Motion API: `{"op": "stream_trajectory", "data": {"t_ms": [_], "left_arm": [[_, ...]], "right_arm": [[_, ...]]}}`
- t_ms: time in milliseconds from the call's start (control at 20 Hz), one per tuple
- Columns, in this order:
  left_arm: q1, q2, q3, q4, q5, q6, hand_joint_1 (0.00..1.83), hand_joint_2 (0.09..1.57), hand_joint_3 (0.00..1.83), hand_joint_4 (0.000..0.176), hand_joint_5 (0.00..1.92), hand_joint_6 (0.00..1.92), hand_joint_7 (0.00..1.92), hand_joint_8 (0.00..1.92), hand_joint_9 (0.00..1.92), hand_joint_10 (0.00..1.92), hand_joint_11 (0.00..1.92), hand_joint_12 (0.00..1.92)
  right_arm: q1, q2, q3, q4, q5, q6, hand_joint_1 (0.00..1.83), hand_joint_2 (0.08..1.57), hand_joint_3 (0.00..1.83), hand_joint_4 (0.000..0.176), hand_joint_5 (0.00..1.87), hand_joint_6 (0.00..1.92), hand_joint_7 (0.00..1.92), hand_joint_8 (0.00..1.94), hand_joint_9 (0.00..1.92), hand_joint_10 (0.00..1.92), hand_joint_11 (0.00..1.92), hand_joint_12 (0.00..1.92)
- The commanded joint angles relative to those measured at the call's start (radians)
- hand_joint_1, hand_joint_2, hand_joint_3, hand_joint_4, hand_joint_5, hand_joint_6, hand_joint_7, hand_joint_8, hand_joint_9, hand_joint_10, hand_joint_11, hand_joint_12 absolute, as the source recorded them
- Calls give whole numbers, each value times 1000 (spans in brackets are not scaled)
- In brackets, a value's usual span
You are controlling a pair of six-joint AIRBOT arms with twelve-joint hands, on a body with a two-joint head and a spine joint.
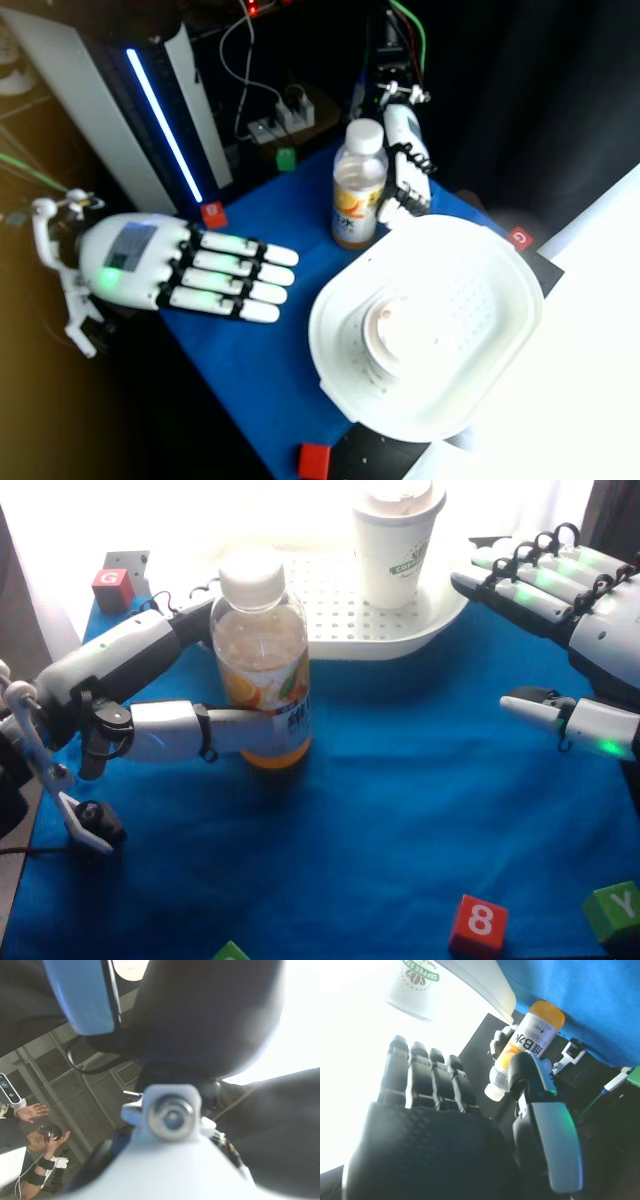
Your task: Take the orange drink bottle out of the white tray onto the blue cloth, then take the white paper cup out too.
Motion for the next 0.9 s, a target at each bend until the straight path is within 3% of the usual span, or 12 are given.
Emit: {"op": "stream_trajectory", "data": {"t_ms": [0,200,350,450,500,550,600,650,700,750,800,850], "left_arm": [[-1,13,-13,-7,-102,18,675,1025,0,173,3,10,2,7,0,17,0,31],[-1,65,-53,-13,-144,57,560,864,0,176,0,0,0,0,0,0,0,0],[3,94,-68,-8,-161,59,557,859,0,176,0,0,0,0,0,0,0,0],[18,132,-84,-10,-180,72,598,919,11,176,0,0,0,0,0,0,0,0],[24,151,-92,-14,-185,83,598,919,11,176,0,0,0,0,0,0,0,0],[28,173,-101,-15,-183,97,578,953,24,176,0,0,0,0,0,0,0,0],[31,205,-113,-20,-181,123,543,1091,26,176,0,0,0,0,0,0,0,0],[31,221,-121,-24,-180,143,543,1091,26,176,0,0,0,0,0,0,0,0],[31,242,-130,-36,-170,181,529,1144,32,176,0,0,0,0,0,0,0,0],[31,253,-135,-47,-162,208,581,1262,29,151,27,6,0,0,0,0,0,0],[31,259,-138,-60,-156,232,581,1262,29,151,27,6,0,0,0,0,0,0],[31,261,-140,-76,-148,259,648,1270,0,143,46,16,0,0,10,0,4,224]], "right_arm": [[7,0,-1,3,123,-2,605,1333,0,0,0,0,0,0,0,0,0,0],[7,0,-1,3,123,-2,582,1331,0,0,0,0,0,0,0,0,11,5],[8,0,-3,4,123,-1,617,1316,0,0,0,0,0,0,0,0,32,20],[8,0,-7,4,124,-1,586,1298,5,0,0,0,0,0,0,0,1,535],[8,0,-8,4,124,-1,586,1298,5,0,0,0,0,0,0,0,1,535],[8,0,-8,3,125,-1,531,1298,1,0,0,0,0,0,0,0,0,644],[8,4,-8,0,129,-1,451,1309,1,0,0,0,0,0,0,0,0,846],[10,10,-7,-1,132,-1,451,1309,1,0,0,0,0,0,0,0,0,846],[26,11,-2,-2,134,-1,429,1314,1,0,0,0,0,0,0,0,0,1080],[42,11,7,-6,134,-1,369,1320,2,0,0,0,0,0,0,0,0,1690],[57,11,17,-11,133,-1,369,1320,2,0,0,0,0,0,0,0,0,1690],[83,6,34,-15,131,-1,328,1340,5,0,0,0,0,0,0,0,0,1632]]}}
